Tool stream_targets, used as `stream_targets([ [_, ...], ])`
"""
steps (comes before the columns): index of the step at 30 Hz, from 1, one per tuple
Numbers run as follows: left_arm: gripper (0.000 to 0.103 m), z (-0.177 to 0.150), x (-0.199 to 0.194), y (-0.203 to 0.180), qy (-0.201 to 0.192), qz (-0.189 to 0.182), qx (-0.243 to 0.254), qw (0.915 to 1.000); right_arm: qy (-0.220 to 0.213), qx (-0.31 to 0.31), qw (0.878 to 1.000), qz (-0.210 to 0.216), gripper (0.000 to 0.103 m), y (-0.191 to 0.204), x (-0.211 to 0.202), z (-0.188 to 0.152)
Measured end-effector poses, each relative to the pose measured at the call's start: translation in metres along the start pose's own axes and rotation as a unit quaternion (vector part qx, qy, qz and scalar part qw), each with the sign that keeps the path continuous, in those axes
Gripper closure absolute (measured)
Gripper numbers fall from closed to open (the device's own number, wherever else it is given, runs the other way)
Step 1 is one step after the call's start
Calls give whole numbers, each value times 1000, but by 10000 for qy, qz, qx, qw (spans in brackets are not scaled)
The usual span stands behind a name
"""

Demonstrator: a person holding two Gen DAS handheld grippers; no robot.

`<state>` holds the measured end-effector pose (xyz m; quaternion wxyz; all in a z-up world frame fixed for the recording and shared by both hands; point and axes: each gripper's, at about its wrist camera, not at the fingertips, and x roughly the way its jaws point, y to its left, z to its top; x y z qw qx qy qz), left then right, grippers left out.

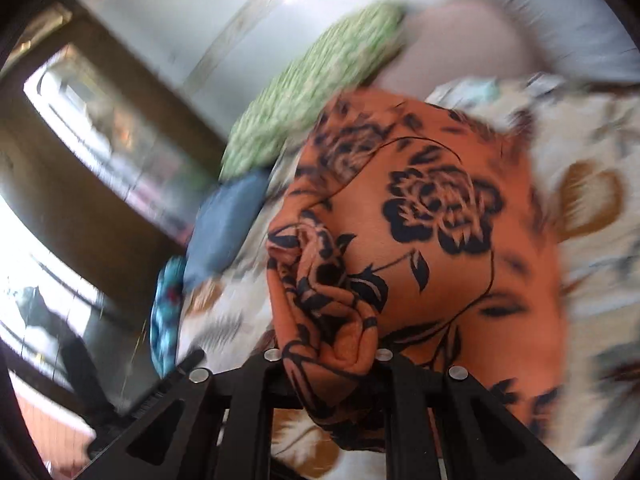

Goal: Fold small clothes

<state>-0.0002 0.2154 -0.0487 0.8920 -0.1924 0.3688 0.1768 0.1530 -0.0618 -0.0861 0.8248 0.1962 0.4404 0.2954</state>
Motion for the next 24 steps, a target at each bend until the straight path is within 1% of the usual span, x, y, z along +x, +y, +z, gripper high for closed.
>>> stream_targets([
  [1, 52, 0, -2, 5, -42, 34, -60, 10000, 229, -27, 9997, 20, 89, 5, 24, -8],
  [2, 46, 1, 1, 8, -65, 45, -107, 9999, 609, -40, 9981, -108, 86, 6, 60, -21],
  [4, 45, 4, 4, 10, -49, -22, -124, 9999, 1177, -44, 9922, -418, 80, 2, 106, -42],
  [5, 45, 6, 6, 8, -46, -90, -82, 9999, 1121, -108, 9927, -434, 80, 1, 114, -48],
  [6, 45, 7, 4, 3, -91, -142, -7, 9999, 917, -100, 9952, -329, 72, 3, 107, -47],
  [7, 44, 12, 5, 0, -107, -159, 24, 9998, 869, -36, 9961, -135, 42, 5, 99, -45],
  [8, 44, 15, 5, -9, -118, -256, 49, 9996, 891, 60, 9958, 218, 15, 6, 90, -41],
  [9, 44, 19, 7, -15, -119, -364, 73, 9992, 869, 79, 9955, 362, 14, 8, 81, -37],
  [11, 44, 25, 7, -34, -136, -575, 154, 9981, 665, 0, 9968, 450, 14, 8, 56, -31],
  [12, 44, 27, 6, -44, -137, -696, 197, 9973, 568, 67, 9970, 515, 14, 6, 45, -29],
  [13, 43, 29, 6, -59, -165, -911, 265, 9954, 446, 191, 9968, 632, 14, -1, 32, -29],
  [14, 38, 29, 7, -68, -192, -1038, 303, 9940, 252, 405, 9956, 802, 14, -15, 14, -30],
  [15, 33, 27, 11, -81, -188, -1087, 348, 9933, 165, 589, 9945, 853, 14, -28, 7, -29],
  [17, 29, 18, 26, -103, 45, -1197, 486, 9916, 179, 1095, 9905, 816, 14, -64, 5, -37],
  [18, 29, 6, 50, -120, 368, -1121, 767, 9900, 384, 1506, 9852, 720, 14, -90, 13, -41],
  [19, 29, -6, 70, -131, 591, -766, 1071, 9895, 605, 1922, 9759, 834, 14, -111, 20, -45],
  [20, 29, -23, 102, -140, 1059, -162, 1465, 9834, 607, 2153, 9680, 1134, 14, -124, 18, -45],
  [21, 32, -36, 126, -139, 1497, 97, 1568, 9762, 548, 2239, 9640, 1328, 14, -128, 12, -42],
  [22, 32, -42, 135, -132, 1588, -27, 1379, 9776, 499, 2213, 9640, 1385, 14, -128, 6, -37],
  [23, 28, -43, 132, -122, 1432, -151, 1019, 9843, 425, 2099, 9666, 1405, 14, -126, -3, -28],
  [24, 27, -42, 131, -119, 1411, -169, 914, 9856, 345, 1950, 9690, 1478, 14, -124, -13, -17],
])
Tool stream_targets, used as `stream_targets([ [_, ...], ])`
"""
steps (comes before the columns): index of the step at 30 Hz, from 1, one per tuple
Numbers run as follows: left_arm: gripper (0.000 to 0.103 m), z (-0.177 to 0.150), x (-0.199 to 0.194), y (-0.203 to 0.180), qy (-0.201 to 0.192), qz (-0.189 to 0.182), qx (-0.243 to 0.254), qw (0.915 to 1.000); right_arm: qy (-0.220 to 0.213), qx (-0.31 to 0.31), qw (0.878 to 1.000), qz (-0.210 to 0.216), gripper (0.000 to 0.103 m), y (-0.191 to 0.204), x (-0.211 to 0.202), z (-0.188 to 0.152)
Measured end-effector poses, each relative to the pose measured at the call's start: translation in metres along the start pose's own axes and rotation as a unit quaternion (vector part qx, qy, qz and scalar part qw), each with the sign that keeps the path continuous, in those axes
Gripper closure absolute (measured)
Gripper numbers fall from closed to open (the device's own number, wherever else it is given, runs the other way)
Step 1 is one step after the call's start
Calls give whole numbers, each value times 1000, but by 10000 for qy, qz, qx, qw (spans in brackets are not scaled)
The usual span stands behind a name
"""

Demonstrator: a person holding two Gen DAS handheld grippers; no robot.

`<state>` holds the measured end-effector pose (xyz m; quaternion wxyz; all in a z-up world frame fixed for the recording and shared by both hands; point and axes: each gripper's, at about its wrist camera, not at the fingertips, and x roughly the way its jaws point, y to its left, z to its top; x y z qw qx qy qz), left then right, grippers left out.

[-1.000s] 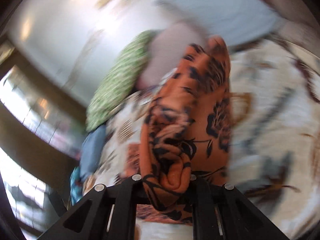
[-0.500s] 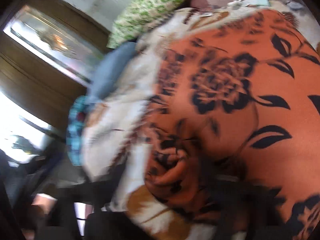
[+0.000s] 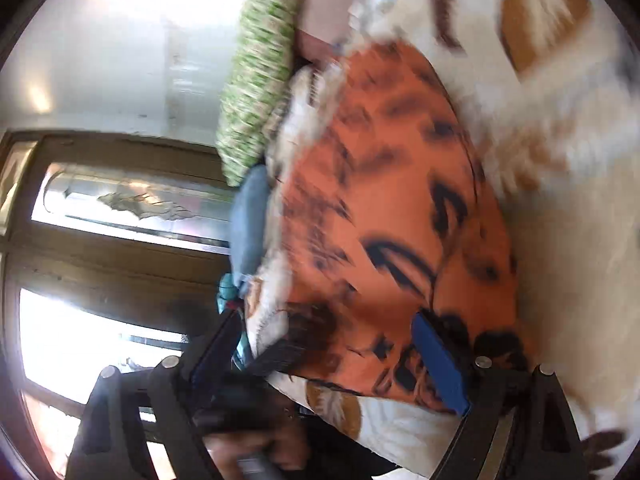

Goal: Fold small clothes

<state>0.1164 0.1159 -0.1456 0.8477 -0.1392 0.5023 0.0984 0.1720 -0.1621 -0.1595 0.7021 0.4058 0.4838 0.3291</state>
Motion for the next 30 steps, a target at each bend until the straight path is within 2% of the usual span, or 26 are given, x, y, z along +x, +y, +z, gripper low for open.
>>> stream_targets([
  [4, 28, 4, -13, -7, -191, 81, 264, 9994, 3, -366, 9989, 280, 14, 27, -8, 53],
  [7, 28, 7, -11, -8, -200, 85, 335, 9992, 404, -329, 9963, 677, 14, 35, 20, 101],
  [8, 28, 7, -8, -7, -156, 71, 321, 9993, 623, -94, 9964, 576, 14, 26, 43, 117],
  [10, 28, 8, -7, -1, -131, -115, 255, 9995, 832, 56, 9963, -229, 14, -2, 66, 133],
  [11, 28, 8, -7, 1, -157, -147, 234, 9995, 958, 314, 9932, -587, 19, -23, 78, 138],
  [12, 28, 9, -10, 1, -185, -129, 254, 9994, 903, 531, 9924, -638, 20, -34, 82, 142],
  [13, 28, 10, -14, 0, -236, -81, 292, 9993, 831, 498, 9935, -590, 20, -31, 78, 143],
  [17, 28, 14, -33, -1, -397, -179, 267, 9987, 746, -229, 9946, -682, 20, 11, 54, 129],
  [21, 28, 19, -49, 0, -572, -104, 275, 9979, 819, -481, 9951, -289, 18, 33, 18, 91],
  [23, 28, 19, -56, 1, -611, -68, 266, 9978, 1016, -528, 9934, -113, 17, 29, 14, 66],
  [26, 28, 18, -66, 0, -641, -33, 270, 9976, 1329, -444, 9882, -613, 17, -2, 37, 44],
  [27, 28, 17, -69, 0, -659, -45, 280, 9974, 1314, -289, 9891, -591, 17, -10, 40, 43],
  [28, 28, 16, -73, 0, -704, -30, 317, 9970, 1223, -175, 9909, -533, 17, -11, 35, 42],
  [30, 28, 15, -79, 0, -781, 23, 376, 9962, 1188, -354, 9906, -573, 17, 12, 24, 42],
])
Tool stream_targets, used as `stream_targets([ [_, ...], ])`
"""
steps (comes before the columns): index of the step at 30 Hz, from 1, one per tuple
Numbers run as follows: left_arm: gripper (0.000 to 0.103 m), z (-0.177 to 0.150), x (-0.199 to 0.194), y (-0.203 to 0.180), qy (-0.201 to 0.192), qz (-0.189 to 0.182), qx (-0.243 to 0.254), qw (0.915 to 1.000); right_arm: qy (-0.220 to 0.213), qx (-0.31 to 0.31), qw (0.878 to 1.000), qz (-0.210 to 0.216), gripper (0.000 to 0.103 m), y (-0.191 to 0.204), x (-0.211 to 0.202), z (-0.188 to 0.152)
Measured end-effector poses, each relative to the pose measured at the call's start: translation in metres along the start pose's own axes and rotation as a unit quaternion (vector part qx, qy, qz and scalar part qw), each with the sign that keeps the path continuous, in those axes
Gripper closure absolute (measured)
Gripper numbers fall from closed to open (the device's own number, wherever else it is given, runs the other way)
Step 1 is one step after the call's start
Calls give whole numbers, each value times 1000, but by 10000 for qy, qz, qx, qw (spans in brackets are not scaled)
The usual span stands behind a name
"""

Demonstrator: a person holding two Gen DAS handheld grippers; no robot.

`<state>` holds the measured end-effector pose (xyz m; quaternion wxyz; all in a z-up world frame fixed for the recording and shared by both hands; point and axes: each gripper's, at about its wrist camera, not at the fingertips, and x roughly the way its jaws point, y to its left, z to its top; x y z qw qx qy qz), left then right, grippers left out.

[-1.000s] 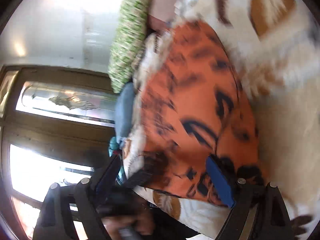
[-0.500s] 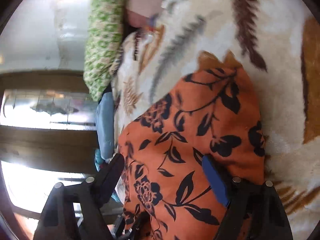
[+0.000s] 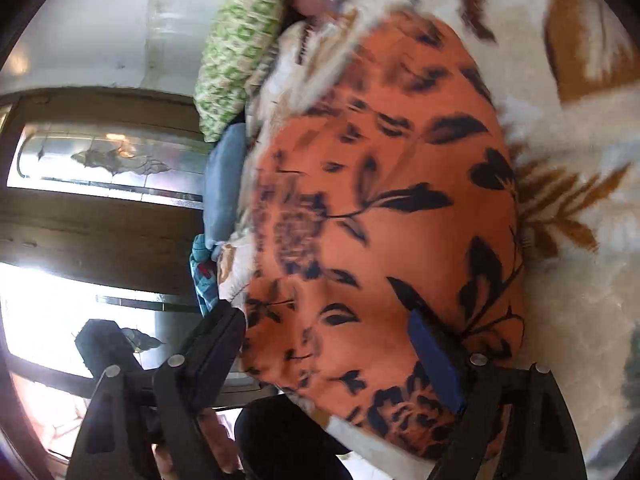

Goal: Fold small clothes

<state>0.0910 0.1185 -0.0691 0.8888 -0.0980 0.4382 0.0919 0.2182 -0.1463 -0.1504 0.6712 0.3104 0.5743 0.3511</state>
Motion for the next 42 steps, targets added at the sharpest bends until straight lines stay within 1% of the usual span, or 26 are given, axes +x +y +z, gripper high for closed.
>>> stream_targets([
  [2, 28, 1, -4, 4, -34, 12, -60, 10000, -129, -425, 9990, 60, 17, 24, -12, -4],
  [4, 28, 3, -4, 5, -29, 5, -131, 9999, -253, -582, 9980, 55, 17, 30, -20, -9],
  [5, 28, 4, -3, 5, -21, 13, -132, 9999, -318, -501, 9982, -75, 17, 21, -20, -10],
  [7, 28, 8, -1, 4, -21, 10, -124, 9999, -143, -40, 9992, -360, 17, -9, -5, -8],
  [8, 28, 9, 0, 4, -23, -3, -104, 9999, -12, 215, 9995, -219, 17, -22, 5, -5],
  [9, 28, 11, 0, 4, -52, 3, -66, 10000, -34, 281, 9996, -81, 17, -24, 3, -4],
  [11, 28, 18, 6, 2, -94, 78, -13, 9999, -69, -94, 9998, -174, 17, -1, -10, -1],
  [13, 28, 25, 14, -2, -59, 18, -34, 10000, -216, -419, 9987, -208, 17, 19, -24, 9],
  [16, 28, 38, 31, -14, -36, 8, 16, 10000, -426, -585, 9974, 60, 17, 37, -34, 47],
  [18, 28, 42, 47, -21, 17, 50, 58, 10000, -433, -452, 9980, -42, 17, 28, -27, 69],
  [19, 28, 43, 56, -23, 76, 76, 72, 9999, -344, -325, 9988, -102, 17, 18, -16, 82],
  [21, 28, 43, 75, -26, 284, 82, 123, 9995, -46, -12, 9978, -666, 17, -16, 14, 101],
  [22, 28, 42, 85, -28, 420, 112, 178, 9989, 32, 169, 9976, -667, 17, -30, 23, 104],
  [23, 28, 40, 91, -29, 481, 143, 203, 9985, -80, 224, 9985, -495, 17, -34, 23, 106],
  [25, 28, 39, 95, -29, 464, 117, 199, 9987, -127, 61, 9986, -510, 17, -22, 14, 106],
  [27, 28, 39, 95, -29, 448, 77, 179, 9988, -244, -323, 9970, -662, 17, -2, 5, 109],
  [29, 28, 39, 95, -29, 453, 70, 174, 9988, -400, -545, 9962, -546, 17, 10, 0, 113],
  [31, 28, 39, 94, -29, 436, 73, 129, 9989, -435, -469, 9953, -724, 17, 3, 9, 120],
  [32, 28, 39, 92, -28, 461, 61, 105, 9989, -249, -348, 9933, -1074, 17, -13, 26, 127],
  [33, 28, 39, 90, -28, 473, 39, 105, 9988, -49, -171, 9927, -1191, 17, -28, 38, 129],
  [34, 28, 38, 87, -27, 427, 38, 130, 9990, -86, -44, 9934, -1147, 17, -37, 38, 126],
  [35, 28, 38, 83, -25, 357, 66, 167, 9992, -296, -106, 9937, -1077, 17, -31, 31, 122],
  [37, 28, 38, 79, -22, 363, 113, 182, 9991, -391, -314, 9931, -1056, 17, -13, 20, 114],
  [38, 28, 38, 76, -19, 381, 60, 110, 9992, -400, -447, 9926, -1054, 17, -1, 13, 106],
  [40, 28, 37, 68, -16, 309, 58, 33, 9995, -427, -642, 9930, -894, 17, 16, -3, 91],
  [42, 28, 36, 61, -14, 280, 38, 33, 9996, -488, -760, 9938, -647, 17, 29, -20, 66],
])
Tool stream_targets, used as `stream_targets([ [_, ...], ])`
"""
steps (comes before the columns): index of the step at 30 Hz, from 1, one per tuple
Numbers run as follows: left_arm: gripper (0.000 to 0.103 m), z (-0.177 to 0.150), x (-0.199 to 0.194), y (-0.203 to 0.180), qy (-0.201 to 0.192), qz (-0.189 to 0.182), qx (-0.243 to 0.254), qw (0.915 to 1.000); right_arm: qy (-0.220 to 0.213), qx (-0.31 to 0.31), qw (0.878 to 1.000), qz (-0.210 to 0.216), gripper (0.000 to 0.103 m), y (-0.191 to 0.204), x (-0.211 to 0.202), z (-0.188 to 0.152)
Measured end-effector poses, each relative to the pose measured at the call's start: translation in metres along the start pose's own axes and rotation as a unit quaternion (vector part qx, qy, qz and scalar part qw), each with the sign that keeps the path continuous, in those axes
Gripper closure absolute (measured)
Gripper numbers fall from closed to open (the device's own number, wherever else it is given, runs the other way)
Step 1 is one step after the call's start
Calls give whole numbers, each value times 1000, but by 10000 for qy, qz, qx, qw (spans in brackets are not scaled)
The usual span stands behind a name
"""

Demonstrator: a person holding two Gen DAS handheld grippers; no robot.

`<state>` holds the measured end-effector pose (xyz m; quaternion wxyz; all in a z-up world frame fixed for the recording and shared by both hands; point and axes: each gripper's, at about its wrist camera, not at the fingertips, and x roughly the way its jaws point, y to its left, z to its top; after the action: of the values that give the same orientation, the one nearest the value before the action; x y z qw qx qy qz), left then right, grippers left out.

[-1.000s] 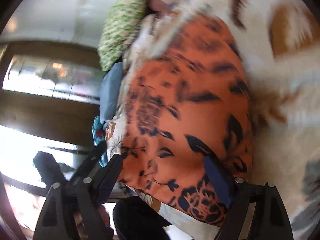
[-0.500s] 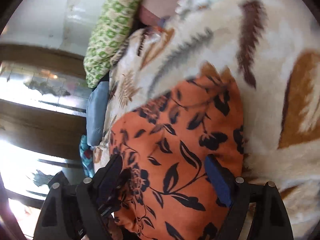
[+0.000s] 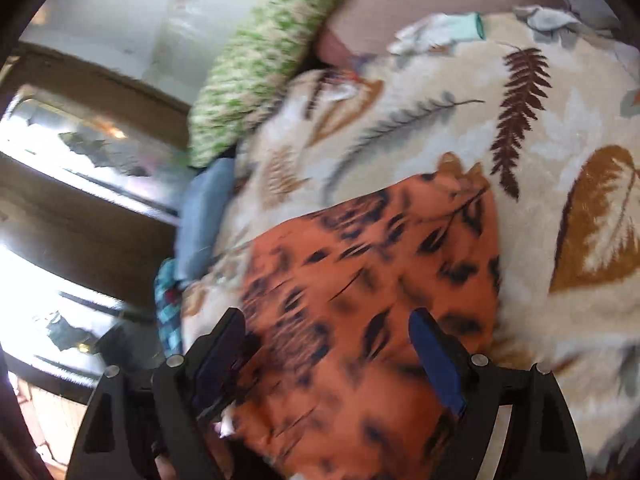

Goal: Fold small clothes

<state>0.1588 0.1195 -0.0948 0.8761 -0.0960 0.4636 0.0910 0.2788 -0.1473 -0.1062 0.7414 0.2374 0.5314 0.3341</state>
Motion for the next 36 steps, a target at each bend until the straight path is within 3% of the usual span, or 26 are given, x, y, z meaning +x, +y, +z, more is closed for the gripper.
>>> stream_targets([
  [3, 28, -3, -11, 1, -64, 15, -5, 10000, 179, 70, 9993, 321, 17, 8, -2, -34],
  [7, 28, -9, -25, 1, -66, 10, 34, 10000, 552, 350, 9978, 129, 17, -19, 36, -63],
  [9, 28, -11, -31, 1, -150, 91, 104, 9998, 392, 415, 9983, 106, 17, -9, 23, -64],
  [14, 28, -13, -40, 8, -165, 131, -66, 9998, 112, -258, 9995, 170, 16, 30, -4, -69],
  [17, 28, -14, -42, 6, -158, 140, -52, 9998, 464, 167, 9987, -154, 16, -7, 26, -76],
  [19, 28, -16, -45, 5, -182, 121, 45, 9998, 372, 381, 9985, 104, 16, -18, 30, -77],
  [23, 28, -15, -46, 8, -191, 159, -6, 9997, 140, -25, 9999, 36, 16, 12, 0, -76],
  [26, 28, -15, -45, 8, -205, 190, -27, 9996, -44, -67, 9995, 301, 16, 16, -14, -80],
  [28, 28, -16, -43, 7, -170, 189, -59, 9997, 1, -13, 9995, 320, 16, 9, -9, -81],
  [30, 28, -17, -43, 6, -137, 181, -61, 9997, 353, 211, 9992, -25, 16, -7, 16, -85],
  [31, 28, -17, -43, 7, -139, 183, -40, 9997, 462, 363, 9983, 26, 16, -17, 24, -87],
  [36, 28, -15, -45, 16, -186, 125, -104, 9997, 59, 87, 9999, 58, 16, 5, 0, -83],
])
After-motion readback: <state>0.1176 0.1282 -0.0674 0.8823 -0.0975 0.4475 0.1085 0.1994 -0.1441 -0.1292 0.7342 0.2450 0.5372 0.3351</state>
